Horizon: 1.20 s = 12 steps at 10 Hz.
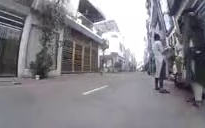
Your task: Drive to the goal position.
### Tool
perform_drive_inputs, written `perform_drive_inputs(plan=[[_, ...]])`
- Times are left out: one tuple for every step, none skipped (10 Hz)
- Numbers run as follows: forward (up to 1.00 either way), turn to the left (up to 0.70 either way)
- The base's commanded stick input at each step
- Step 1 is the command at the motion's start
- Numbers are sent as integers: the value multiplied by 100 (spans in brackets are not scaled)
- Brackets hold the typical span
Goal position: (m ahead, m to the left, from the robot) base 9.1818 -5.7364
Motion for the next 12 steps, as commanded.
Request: perform_drive_inputs(plan=[[70,-35],[70,-35],[70,-35],[70,-35],[70,-35],[70,-35],[70,-35],[70,0],[70,0],[70,0],[70,0],[70,0]])
